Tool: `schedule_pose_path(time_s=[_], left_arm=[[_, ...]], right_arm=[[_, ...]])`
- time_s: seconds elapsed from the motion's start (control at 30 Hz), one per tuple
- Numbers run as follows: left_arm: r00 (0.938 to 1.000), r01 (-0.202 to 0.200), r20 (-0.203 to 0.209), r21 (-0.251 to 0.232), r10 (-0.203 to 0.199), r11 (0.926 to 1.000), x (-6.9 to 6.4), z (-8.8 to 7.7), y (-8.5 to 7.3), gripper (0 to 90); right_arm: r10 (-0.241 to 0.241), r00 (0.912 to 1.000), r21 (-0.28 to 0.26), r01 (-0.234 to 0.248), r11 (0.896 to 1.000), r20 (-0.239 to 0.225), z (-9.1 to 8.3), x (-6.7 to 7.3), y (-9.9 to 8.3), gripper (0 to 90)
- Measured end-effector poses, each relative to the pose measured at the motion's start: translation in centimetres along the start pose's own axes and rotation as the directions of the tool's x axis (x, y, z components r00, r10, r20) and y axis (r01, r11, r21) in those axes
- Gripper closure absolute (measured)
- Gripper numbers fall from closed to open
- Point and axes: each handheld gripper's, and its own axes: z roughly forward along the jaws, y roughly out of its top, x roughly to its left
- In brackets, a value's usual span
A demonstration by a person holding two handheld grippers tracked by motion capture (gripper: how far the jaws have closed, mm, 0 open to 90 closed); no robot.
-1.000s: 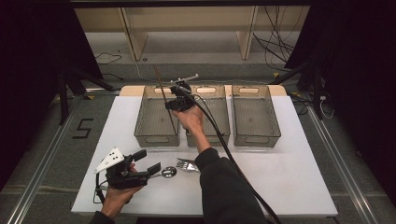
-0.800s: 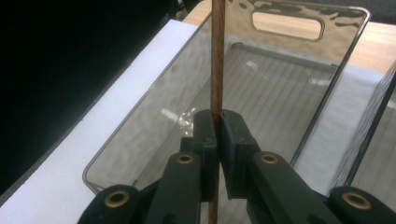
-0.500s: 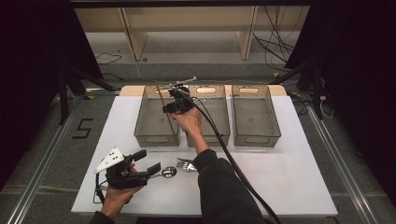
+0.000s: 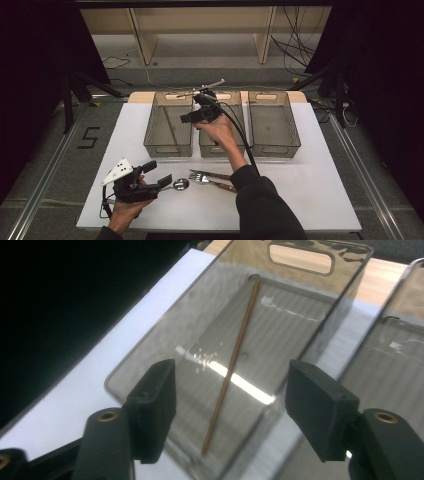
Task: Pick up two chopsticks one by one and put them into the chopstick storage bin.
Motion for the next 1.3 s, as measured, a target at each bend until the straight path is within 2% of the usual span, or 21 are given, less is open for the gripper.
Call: schedule_pose_path(time_s=[0.1, 0.13, 0.17, 0.23, 0.27, 0.3, 0.33, 0.37, 0.43, 0.5, 0.63, 0.8, 1.03, 1.3], left_arm=[[1.0000, -0.003, -0.002, 0.006, 0.003, 1.0000, 0.0, 0.0, 0.0, 15.6], [1.0000, -0.001, -0.003, 0.003, 0.001, 1.0000, 0.0, 0.1, -0.1, 15.6], [1.0000, -0.006, -0.003, 0.008, 0.006, 0.9999, 0.0, 0.1, -0.1, 15.6], [1.0000, -0.004, -0.004, 0.008, 0.004, 1.0000, 0.0, 0.1, -0.1, 15.6], [1.0000, -0.005, -0.005, 0.009, 0.005, 0.9999, 0.0, 0.1, -0.1, 15.6], [1.0000, -0.003, -0.005, 0.011, 0.003, 0.9999, 0.0, 0.1, -0.1, 15.6], [1.0000, -0.002, -0.007, 0.010, 0.003, 0.9999, 0.0, 0.1, -0.1, 15.6], [1.0000, -0.003, -0.007, 0.009, 0.003, 1.0000, 0.0, 0.1, -0.1, 15.6], [0.9999, -0.004, -0.010, 0.011, 0.004, 0.9999, 0.0, 0.1, -0.1, 15.6], [0.9999, -0.005, -0.011, 0.013, 0.005, 0.9999, 0.1, 0.1, -0.1, 15.6], [0.9999, -0.003, -0.012, 0.012, 0.003, 0.9999, 0.1, 0.1, -0.1, 15.6], [0.9999, -0.004, -0.014, 0.013, 0.004, 0.9999, 0.1, 0.1, -0.1, 15.6], [0.9998, -0.006, -0.017, 0.017, 0.006, 0.9998, 0.1, 0.1, -0.2, 15.6], [0.9998, -0.006, -0.019, 0.019, 0.007, 0.9998, 0.1, 0.1, -0.2, 15.6]], right_arm=[[-0.015, 0.9999, 0.006, 0.015, 1.000, -0.003, -1.0, -0.2, -0.5, 33.6], [-0.025, 0.9997, 0.007, 0.025, 1.000, -0.001, -1.7, -0.2, -0.7, 33.3], [-0.037, 0.9993, 0.002, 0.037, 0.999, -0.004, -3.1, -0.5, -1.3, 32.6], [-0.040, 0.9992, -0.002, 0.040, 0.999, -0.006, -3.6, -0.6, -1.6, 32.2], [-0.046, 0.9989, -0.005, 0.046, 0.999, -0.007, -4.9, -0.8, -2.2, 31.7], [-0.046, 0.9989, -0.005, 0.046, 0.999, -0.007, -4.9, -0.8, -2.2, 31.7], [-0.061, 0.9981, 0.000, 0.061, 0.998, -0.012, -5.9, -0.8, -2.9, 31.2], [-0.061, 0.9981, 0.000, 0.061, 0.998, -0.012, -5.9, -0.8, -2.9, 31.2], [-0.095, 0.9954, 0.016, 0.095, 0.995, -0.013, -7.4, -0.7, -4.2, 29.7], [-0.099, 0.9950, 0.019, 0.100, 0.995, -0.013, -7.8, -0.7, -4.6, 29.4], [-0.114, 0.9932, 0.041, 0.115, 0.993, -0.024, -9.8, -1.2, -6.9, 29.2], [-0.096, 0.9954, 0.070, 0.096, 0.993, 0.004, -11.7, -2.5, -10.1, 29.2], [-0.032, 0.9986, 0.113, 0.027, 0.993, 0.041, -13.1, -4.8, -14.5, 29.3], [-0.001, 0.9944, 0.179, -0.019, 0.984, 0.106, -14.1, -5.6, -18.0, 27.8]])
